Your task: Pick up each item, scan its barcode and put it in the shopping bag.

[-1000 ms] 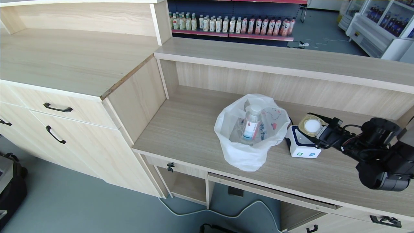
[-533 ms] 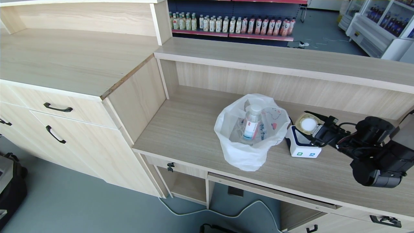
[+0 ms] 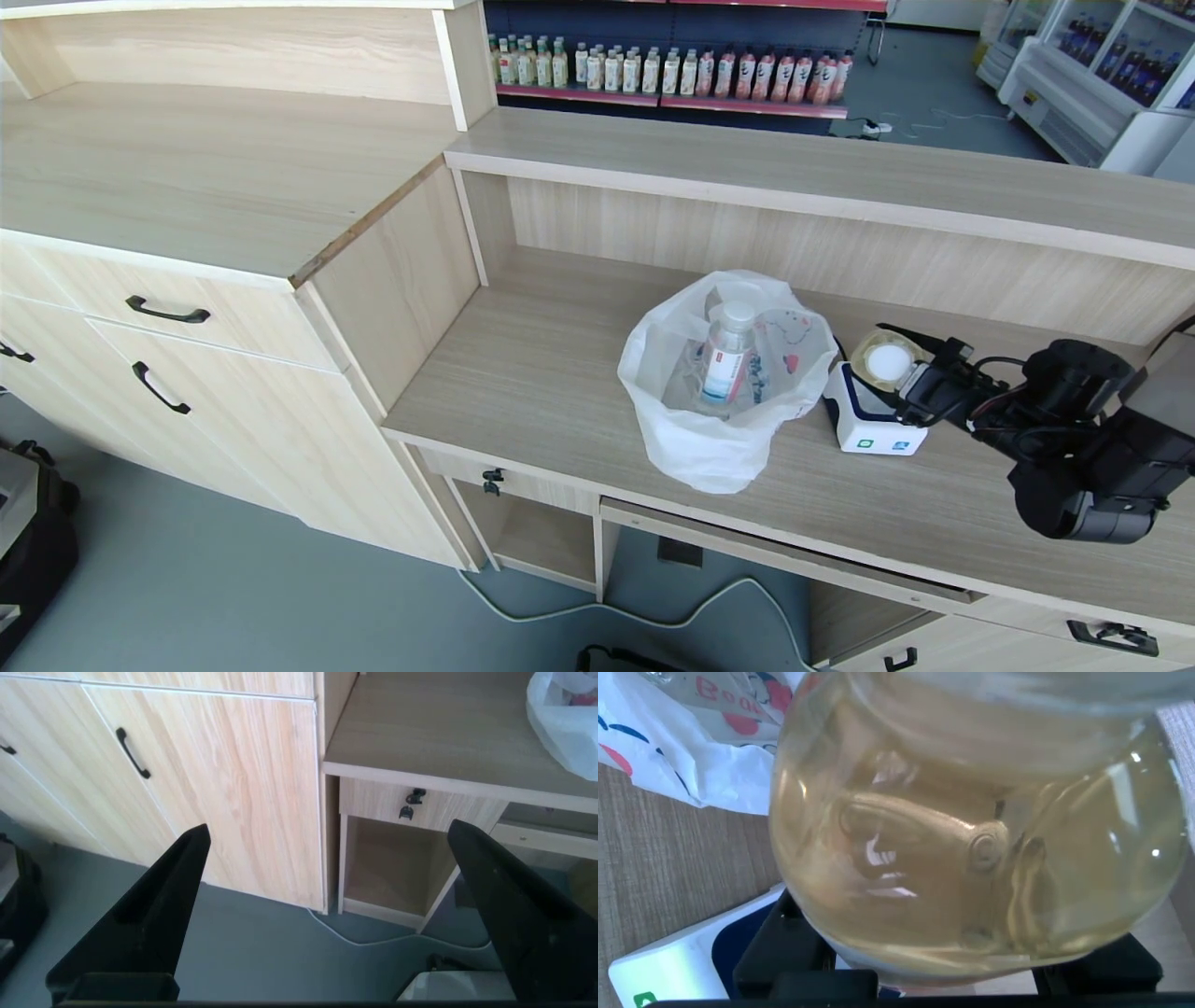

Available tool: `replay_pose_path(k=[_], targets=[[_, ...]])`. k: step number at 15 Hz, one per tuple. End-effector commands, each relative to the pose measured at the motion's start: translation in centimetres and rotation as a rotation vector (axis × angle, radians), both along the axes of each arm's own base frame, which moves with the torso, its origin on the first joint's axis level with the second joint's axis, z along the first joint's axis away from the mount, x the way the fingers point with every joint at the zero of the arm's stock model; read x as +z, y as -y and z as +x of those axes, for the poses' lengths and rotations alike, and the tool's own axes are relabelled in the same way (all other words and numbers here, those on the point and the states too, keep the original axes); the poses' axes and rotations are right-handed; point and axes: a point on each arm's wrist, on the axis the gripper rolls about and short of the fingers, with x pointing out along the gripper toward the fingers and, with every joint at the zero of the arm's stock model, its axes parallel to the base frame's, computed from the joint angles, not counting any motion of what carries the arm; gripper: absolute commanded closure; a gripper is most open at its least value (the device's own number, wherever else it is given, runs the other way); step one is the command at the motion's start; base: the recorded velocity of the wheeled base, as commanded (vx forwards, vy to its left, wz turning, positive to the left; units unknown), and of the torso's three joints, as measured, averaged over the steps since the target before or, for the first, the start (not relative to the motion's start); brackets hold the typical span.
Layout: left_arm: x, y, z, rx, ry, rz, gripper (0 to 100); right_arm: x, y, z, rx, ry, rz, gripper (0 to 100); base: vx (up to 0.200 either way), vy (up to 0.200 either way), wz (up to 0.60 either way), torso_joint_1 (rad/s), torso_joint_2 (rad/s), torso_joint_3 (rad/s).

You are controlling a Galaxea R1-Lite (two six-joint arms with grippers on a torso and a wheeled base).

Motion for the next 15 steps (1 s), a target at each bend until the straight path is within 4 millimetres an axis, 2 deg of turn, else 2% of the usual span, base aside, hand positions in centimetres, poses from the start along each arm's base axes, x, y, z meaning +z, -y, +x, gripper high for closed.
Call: replay_pose_path(k=[1,15], targets=[[0.0,0.0,0.0,0.0,0.001,-0.001,0,-0.04,-0.09,-0.04,0.002,-0.002,0.0,100,0.0,0.0,0.0,0.0,0.0,0.0],[0.0,0.0,0.0,0.0,0.001,-0.001,0,-1.01,0.01,0.22,0.001,-0.006,0.0,100,0.0,0.0,0.0,0.0,0.0,0.0]])
